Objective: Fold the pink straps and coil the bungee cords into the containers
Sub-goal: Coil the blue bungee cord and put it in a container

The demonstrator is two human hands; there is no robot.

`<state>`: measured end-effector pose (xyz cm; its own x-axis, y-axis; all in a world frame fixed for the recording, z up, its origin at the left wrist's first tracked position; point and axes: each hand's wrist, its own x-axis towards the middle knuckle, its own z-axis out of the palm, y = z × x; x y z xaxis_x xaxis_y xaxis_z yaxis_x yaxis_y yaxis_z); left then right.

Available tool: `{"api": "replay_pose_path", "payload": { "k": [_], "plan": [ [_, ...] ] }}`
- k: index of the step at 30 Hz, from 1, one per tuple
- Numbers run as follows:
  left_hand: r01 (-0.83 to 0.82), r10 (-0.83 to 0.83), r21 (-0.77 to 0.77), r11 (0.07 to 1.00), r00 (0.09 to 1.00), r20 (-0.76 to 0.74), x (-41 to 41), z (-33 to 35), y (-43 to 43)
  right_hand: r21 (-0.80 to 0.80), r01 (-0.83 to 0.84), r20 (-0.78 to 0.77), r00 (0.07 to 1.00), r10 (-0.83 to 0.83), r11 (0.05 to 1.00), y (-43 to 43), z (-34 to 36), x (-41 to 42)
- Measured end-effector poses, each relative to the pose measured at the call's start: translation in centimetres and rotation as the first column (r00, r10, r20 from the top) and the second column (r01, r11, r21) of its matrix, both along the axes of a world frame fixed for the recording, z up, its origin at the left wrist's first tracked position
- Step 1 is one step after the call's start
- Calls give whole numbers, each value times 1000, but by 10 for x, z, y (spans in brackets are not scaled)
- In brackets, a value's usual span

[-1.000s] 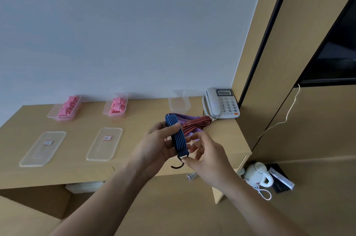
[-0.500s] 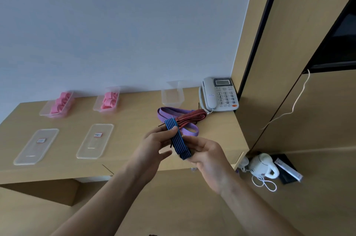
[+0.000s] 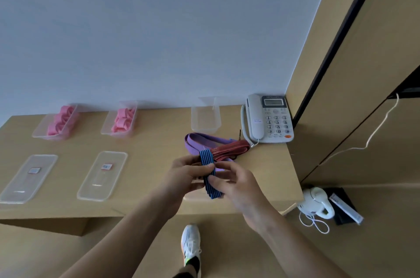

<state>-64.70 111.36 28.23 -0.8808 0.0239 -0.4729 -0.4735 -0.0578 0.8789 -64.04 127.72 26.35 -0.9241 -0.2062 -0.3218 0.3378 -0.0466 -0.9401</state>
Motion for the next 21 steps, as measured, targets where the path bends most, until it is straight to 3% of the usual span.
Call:
{"api": "replay_pose_path", "payload": {
  "k": [3, 7, 11, 14, 21],
  "plan": [
    [28, -28, 27, 999, 1000, -8, -35, -6, -12, 18, 3, 51, 999, -4, 1000, -11, -4, -37],
    [5, -5, 6, 1000, 999, -34, -91, -16, -30, -87, 91, 174, 982, -75, 992, -30, -5, -96],
    [-89, 75, -243, 966, 995, -67, -158, -43, -55, 131, 191, 160, 964, -210, 973, -53, -13, -168],
    [-66, 58, -399, 915, 998, -31, -202, -63, -74, 244, 187, 141, 964, -225, 952, -71, -28, -221],
    [112, -83, -508, 854, 993, 79, -264, -107, -94, 399, 101, 220, 954, -202, 911, -109, -84, -301]
  ]
}}
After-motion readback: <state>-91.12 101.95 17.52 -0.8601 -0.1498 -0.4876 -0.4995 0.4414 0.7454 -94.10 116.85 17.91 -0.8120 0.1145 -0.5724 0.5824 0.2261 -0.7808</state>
